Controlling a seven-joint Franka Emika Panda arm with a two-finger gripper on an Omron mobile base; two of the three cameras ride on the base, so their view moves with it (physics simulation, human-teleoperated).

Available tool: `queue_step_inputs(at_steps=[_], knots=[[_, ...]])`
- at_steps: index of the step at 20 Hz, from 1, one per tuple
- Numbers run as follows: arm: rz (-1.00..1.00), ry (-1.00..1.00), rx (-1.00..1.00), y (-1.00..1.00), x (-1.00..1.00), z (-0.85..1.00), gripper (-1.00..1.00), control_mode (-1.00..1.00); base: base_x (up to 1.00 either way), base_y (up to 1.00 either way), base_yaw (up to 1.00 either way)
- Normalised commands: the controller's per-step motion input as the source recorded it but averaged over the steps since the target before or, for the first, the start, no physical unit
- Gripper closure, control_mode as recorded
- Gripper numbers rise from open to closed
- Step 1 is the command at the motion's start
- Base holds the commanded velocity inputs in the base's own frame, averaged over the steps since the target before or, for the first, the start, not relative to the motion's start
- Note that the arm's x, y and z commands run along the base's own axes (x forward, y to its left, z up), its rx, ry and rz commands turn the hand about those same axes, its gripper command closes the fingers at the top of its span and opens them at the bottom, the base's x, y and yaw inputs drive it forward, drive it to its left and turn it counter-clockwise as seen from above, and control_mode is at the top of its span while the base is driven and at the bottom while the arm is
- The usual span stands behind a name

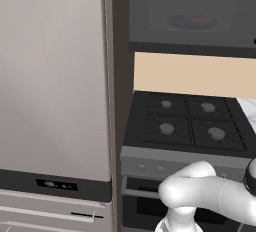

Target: Place the bowl containing the carrot and eggplant in the microwave. Close the microwave door and press the start button to microwave the meal.

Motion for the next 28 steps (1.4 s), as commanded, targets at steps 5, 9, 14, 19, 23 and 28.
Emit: queue_step_inputs(at_steps=[5,9,14,19,23,28], knots=[[0.00,0.00,0.00,-0.29,0.28,0.00,1.00,-1.00,0.00,0.00,0.00],[0.00,0.00,0.00,-0.28,0.21,0.00,1.00,-1.00,0.00,0.00,0.00],[0.00,0.00,0.00,-0.20,0.15,0.00,1.00,-1.00,0.00,0.00,0.00],[0.00,0.00,0.00,-0.15,0.13,0.00,1.00,-1.00,0.00,0.00,0.00],[0.00,0.00,0.00,-0.08,0.21,0.00,1.00,-1.00,0.00,0.00,0.00],[0.00,0.00,0.00,-0.06,0.24,0.00,1.00,-1.00,0.00,0.00,0.00]])
